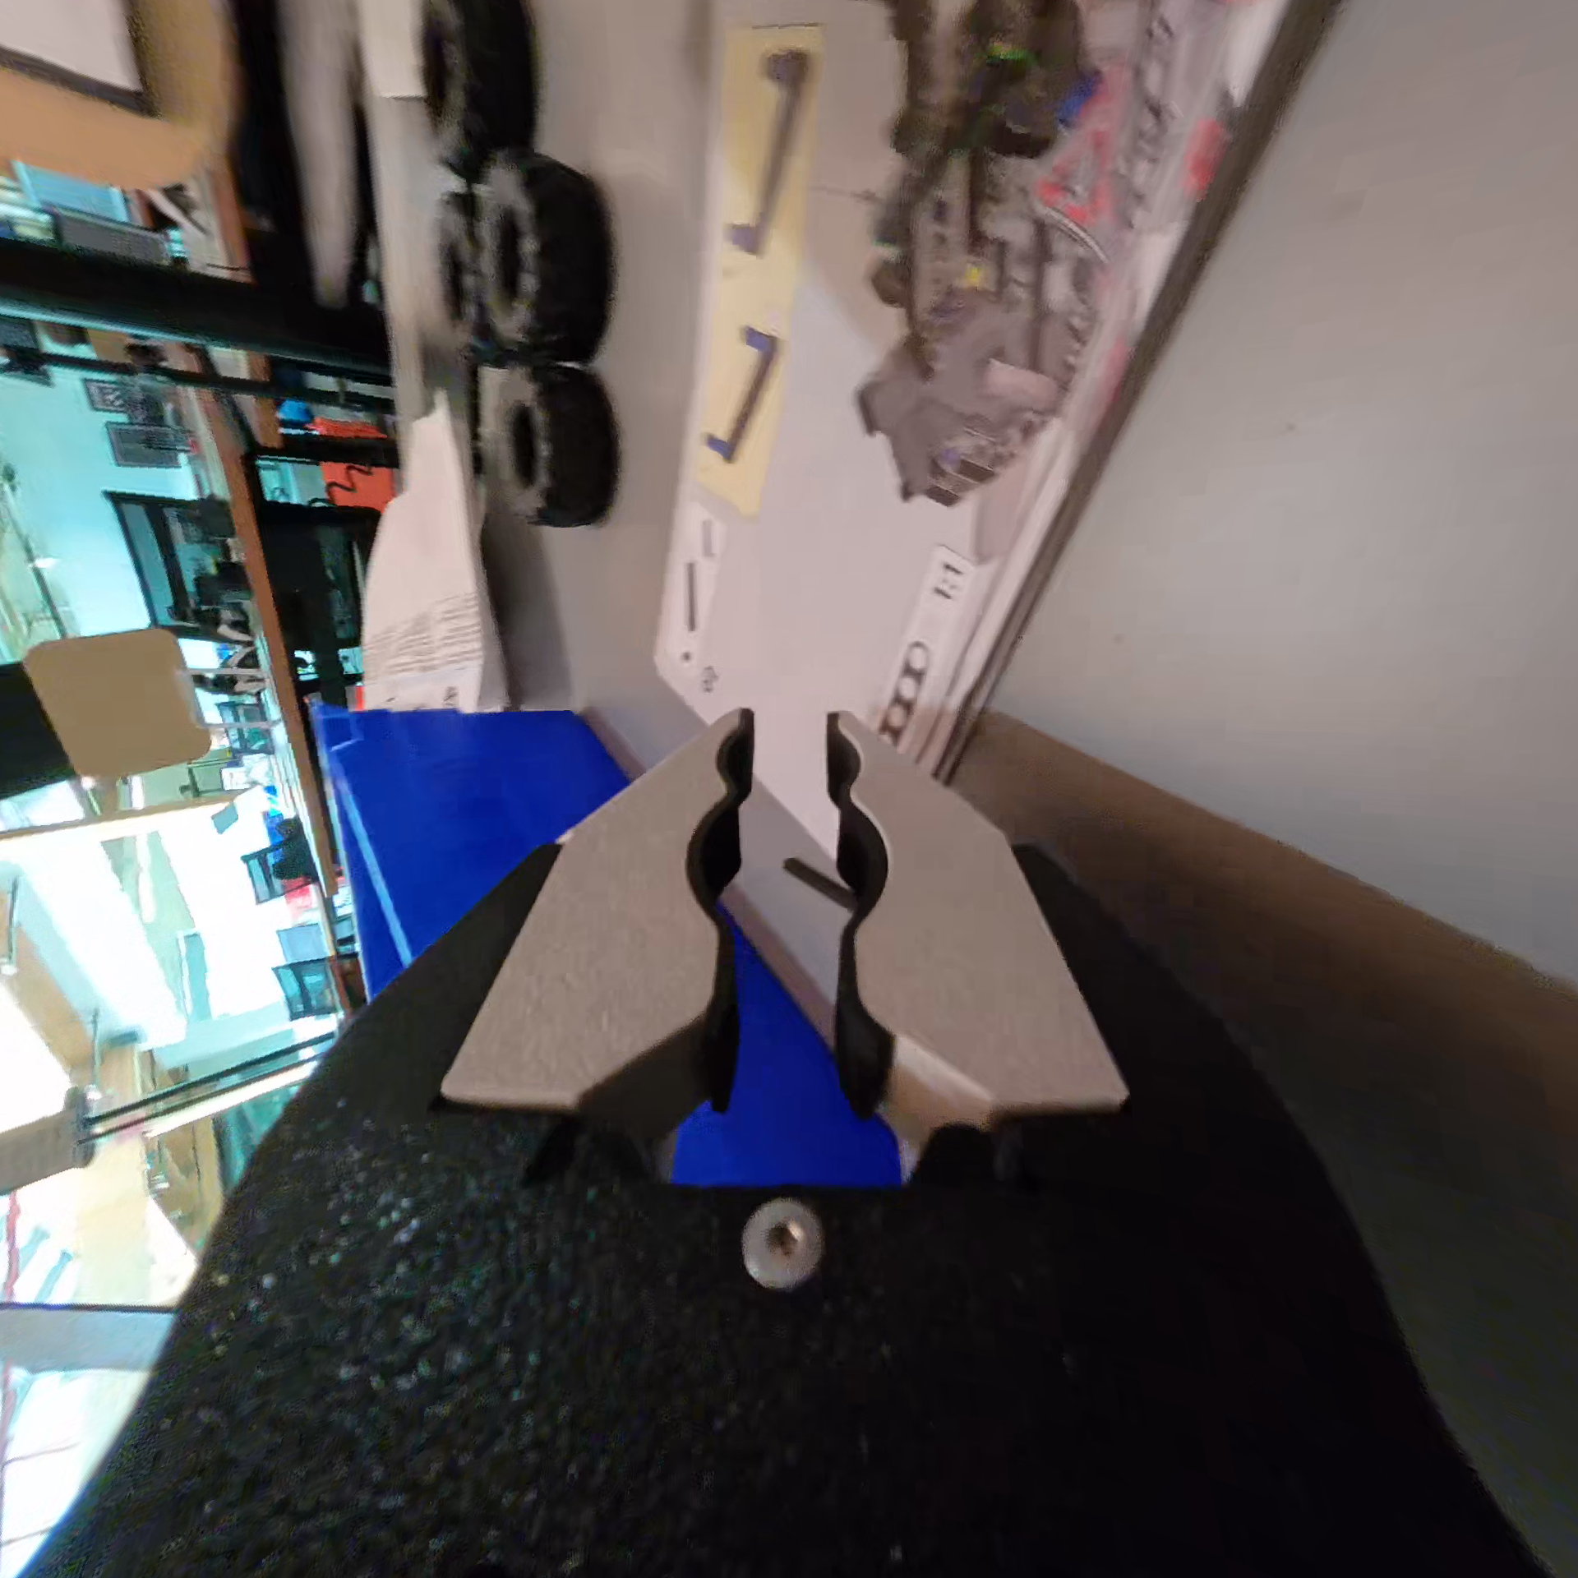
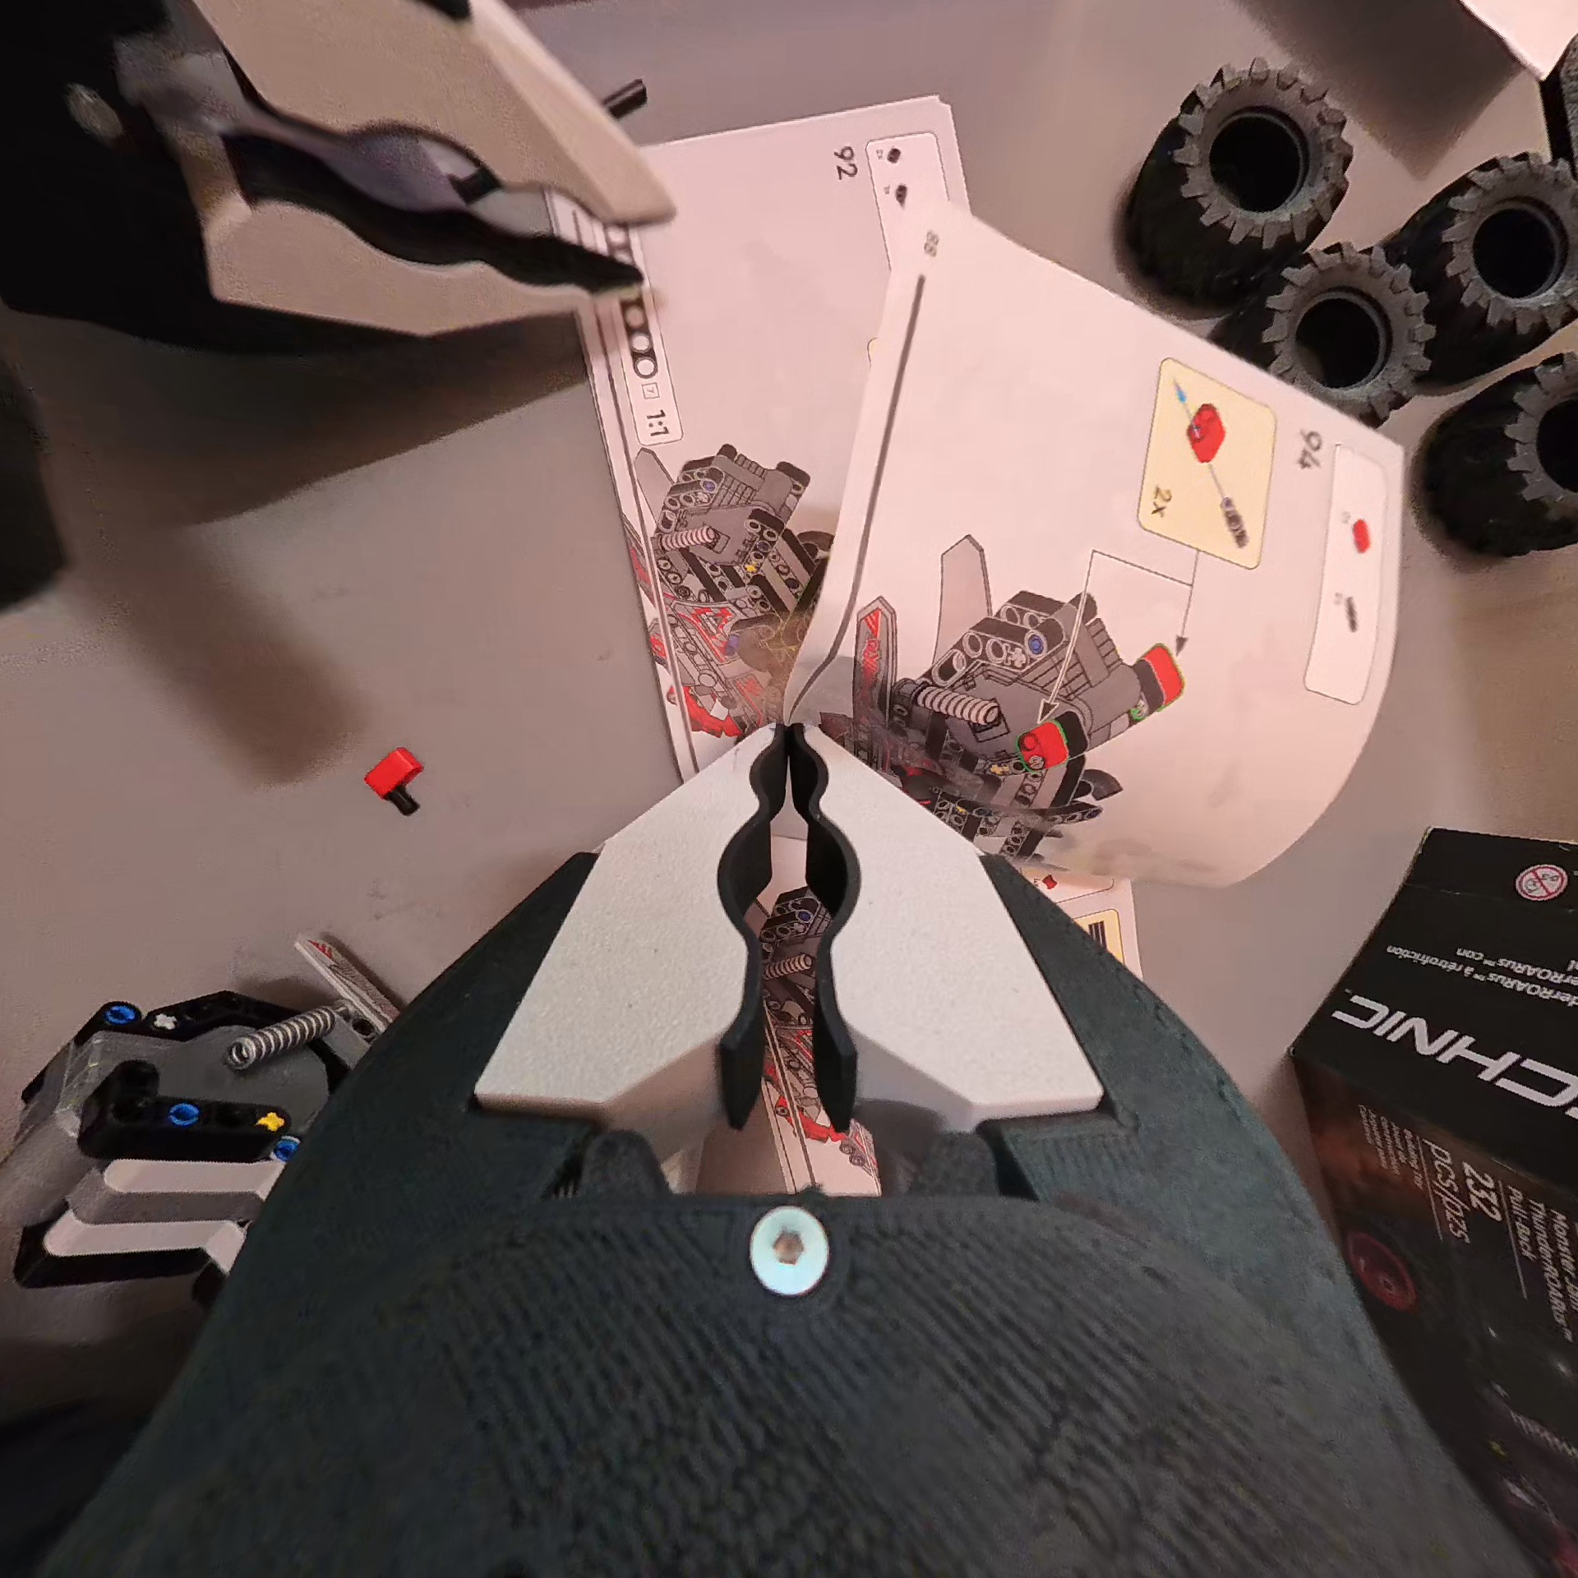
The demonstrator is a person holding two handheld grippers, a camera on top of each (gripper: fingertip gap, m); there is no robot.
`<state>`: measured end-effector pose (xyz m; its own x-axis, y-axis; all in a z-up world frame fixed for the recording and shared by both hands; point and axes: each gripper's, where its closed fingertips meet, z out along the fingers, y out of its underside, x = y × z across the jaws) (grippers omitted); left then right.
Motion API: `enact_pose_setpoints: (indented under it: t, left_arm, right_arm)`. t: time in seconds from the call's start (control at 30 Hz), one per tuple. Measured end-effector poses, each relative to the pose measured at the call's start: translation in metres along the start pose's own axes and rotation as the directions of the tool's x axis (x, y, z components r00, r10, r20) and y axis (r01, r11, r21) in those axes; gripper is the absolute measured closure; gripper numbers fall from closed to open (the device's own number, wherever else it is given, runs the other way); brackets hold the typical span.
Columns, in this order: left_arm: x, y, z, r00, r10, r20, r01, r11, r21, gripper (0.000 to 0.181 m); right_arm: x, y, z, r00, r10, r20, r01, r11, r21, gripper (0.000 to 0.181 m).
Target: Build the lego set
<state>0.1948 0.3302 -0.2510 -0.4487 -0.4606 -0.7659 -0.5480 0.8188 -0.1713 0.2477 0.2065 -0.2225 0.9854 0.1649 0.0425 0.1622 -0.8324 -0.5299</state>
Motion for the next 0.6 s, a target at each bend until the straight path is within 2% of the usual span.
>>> enact_pose_setpoints:
  t: [0.03,0.1,0.17,0.3,0.4,0.53,0.6]
  left_arm:
    - [-0.003,-0.006,-0.008,0.999,-0.030,-0.012,0.030,0.999,0.042,0.166]
    - [0.011,-0.028,-0.033,0.986,-0.060,-0.156,0.088,0.980,0.177,0.161]
    - [0.041,-0.054,-0.064,0.933,-0.018,-0.359,0.132,0.945,0.298,0.145]
    - [0.073,-0.112,-0.115,0.836,0.048,-0.547,0.274,0.828,0.490,0.129]
    - [0.087,-0.135,-0.132,0.752,-0.003,-0.660,0.399,0.798,0.451,0.112]
    - [0.099,-0.149,-0.136,0.717,-0.041,-0.696,0.445,0.795,0.413,0.106]
    - [0.105,-0.153,-0.137,0.701,-0.038,-0.712,0.451,0.797,0.401,0.110]
  right_arm:
    - [0.000,0.000,0.000,1.000,-0.002,0.001,0.002,1.000,0.001,0.181]
    - [0.000,-0.001,-0.001,1.000,-0.003,-0.001,0.003,1.000,0.001,0.181]
    - [0.000,0.000,-0.001,1.000,-0.003,0.000,0.003,1.000,0.001,0.181]
    - [0.000,0.001,-0.001,1.000,0.004,0.006,-0.004,1.000,-0.001,0.181]
    - [0.000,0.002,-0.001,1.000,0.002,0.005,-0.001,1.000,-0.005,0.181]
    - [0.001,0.003,-0.002,1.000,0.003,-0.001,-0.003,1.000,-0.007,0.181]
    - [0.001,0.003,-0.003,1.000,0.008,-0.001,-0.008,1.000,-0.005,0.181]
